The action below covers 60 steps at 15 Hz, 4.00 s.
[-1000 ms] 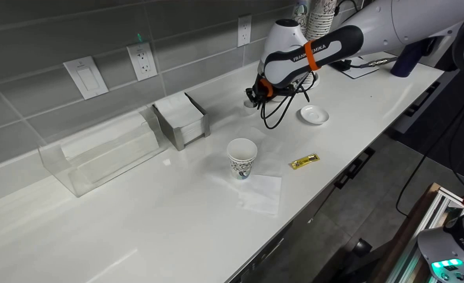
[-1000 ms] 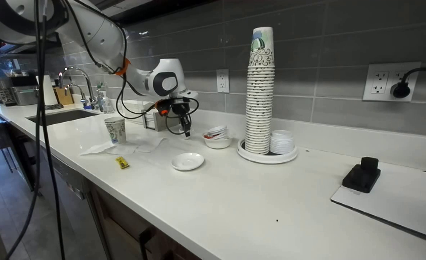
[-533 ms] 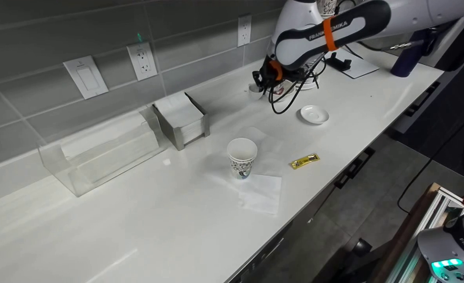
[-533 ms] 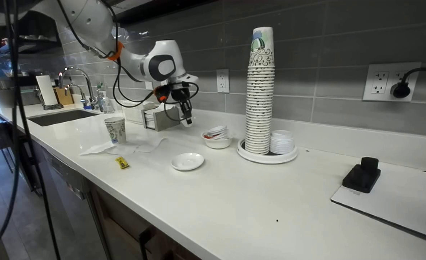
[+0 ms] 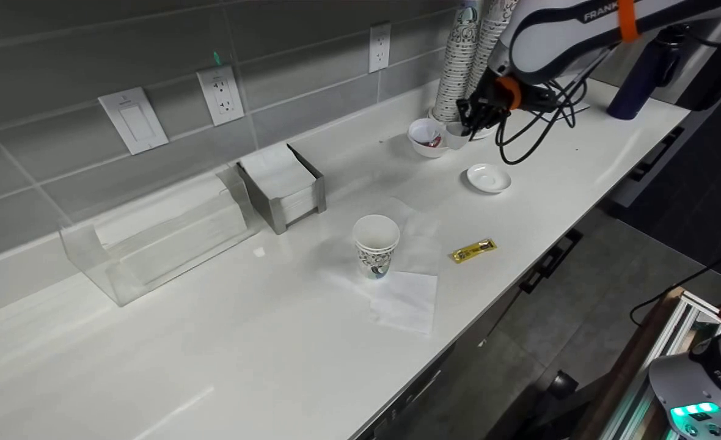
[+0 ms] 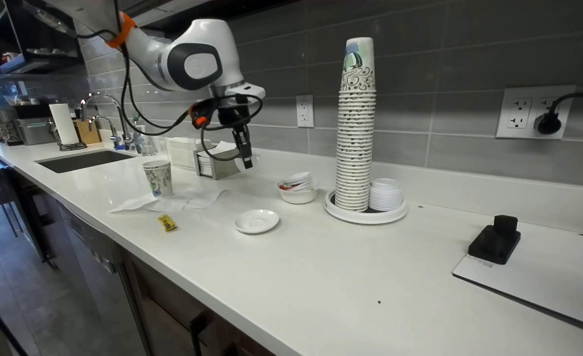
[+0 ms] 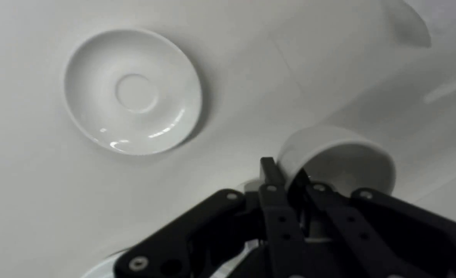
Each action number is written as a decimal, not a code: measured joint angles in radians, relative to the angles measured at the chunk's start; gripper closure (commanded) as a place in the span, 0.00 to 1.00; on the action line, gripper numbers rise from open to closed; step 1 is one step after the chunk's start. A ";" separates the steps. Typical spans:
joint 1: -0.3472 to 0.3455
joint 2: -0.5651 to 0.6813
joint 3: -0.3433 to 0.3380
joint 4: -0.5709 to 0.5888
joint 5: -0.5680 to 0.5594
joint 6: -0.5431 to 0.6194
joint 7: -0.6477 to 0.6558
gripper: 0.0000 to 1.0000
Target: Put the white teacup on the saucer.
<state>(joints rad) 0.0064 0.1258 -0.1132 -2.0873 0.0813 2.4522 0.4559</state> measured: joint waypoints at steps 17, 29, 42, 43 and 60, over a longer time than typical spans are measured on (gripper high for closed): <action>-0.085 0.025 -0.036 -0.177 -0.082 0.087 0.035 0.98; -0.117 0.077 -0.064 -0.139 0.023 0.116 -0.013 0.98; -0.134 0.077 -0.073 -0.137 0.023 0.105 -0.078 0.98; -0.134 0.077 -0.071 -0.138 0.023 0.101 -0.085 0.98; -0.131 0.077 -0.041 -0.150 0.023 0.090 -0.137 0.98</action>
<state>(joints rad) -0.1247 0.2029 -0.1544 -2.2375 0.1043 2.5420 0.3192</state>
